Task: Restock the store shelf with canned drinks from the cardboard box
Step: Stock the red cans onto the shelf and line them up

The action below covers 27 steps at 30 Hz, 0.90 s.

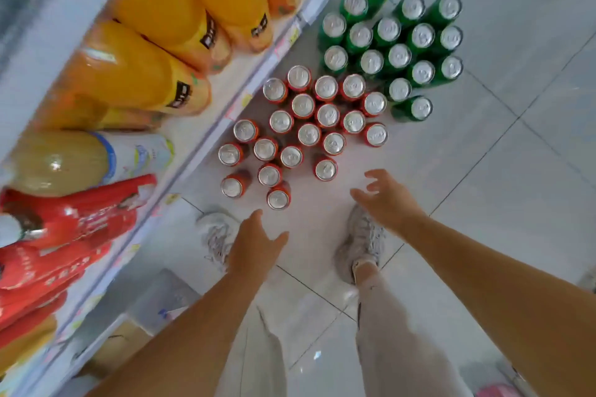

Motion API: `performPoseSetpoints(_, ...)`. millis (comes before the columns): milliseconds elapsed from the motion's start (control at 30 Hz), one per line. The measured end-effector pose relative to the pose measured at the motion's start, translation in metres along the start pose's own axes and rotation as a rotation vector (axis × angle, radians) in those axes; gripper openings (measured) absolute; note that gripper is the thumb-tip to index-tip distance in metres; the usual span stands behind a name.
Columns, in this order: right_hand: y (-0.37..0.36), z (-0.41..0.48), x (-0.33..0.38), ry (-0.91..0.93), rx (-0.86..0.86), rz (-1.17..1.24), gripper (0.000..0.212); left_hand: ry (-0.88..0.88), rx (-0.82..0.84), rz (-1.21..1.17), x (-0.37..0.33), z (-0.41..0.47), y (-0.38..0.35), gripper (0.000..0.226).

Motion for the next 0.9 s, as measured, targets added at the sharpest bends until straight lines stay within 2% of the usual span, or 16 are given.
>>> performPoseSetpoints(167,-0.065,0.111,0.006,0.01,0.015,-0.021,0.088,0.117,-0.103,-0.1,0.039,0.097,-0.072,0.101)
performPoseSetpoints(300,-0.092,0.155,0.007,0.031,0.012,-0.008,0.098,0.162,-0.222,-0.232,0.049,0.136,-0.102,0.105)
performPoseSetpoints(500,-0.128,0.177,0.018,0.059,-0.05,0.043,0.086,0.142,-0.303,-0.252,0.059,0.159,-0.114,0.087)
performPoseSetpoints(667,-0.127,0.171,0.027,0.042,-0.178,-0.122,0.074,0.131,-0.262,-0.194,0.06,0.152,-0.106,0.074)
performPoseSetpoints(767,-0.107,0.141,0.021,0.047,-0.171,-0.153,0.067,0.143,-0.21,-0.183,0.054,0.125,-0.088,0.068)
performPoseSetpoints(900,-0.066,0.062,0.009,0.088,-0.132,-0.078,0.064,0.091,-0.201,-0.198,0.023,0.052,-0.038,0.064)
Point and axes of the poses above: each hand's wrist, its own z-axis towards the middle knuckle, its own y-axis out of the back of the hand, x = y × z, the point moved 1 cm from there along z, towards the middle knuckle, and after that the axes turned 15 degrees about -y, right-handed, at the moved point
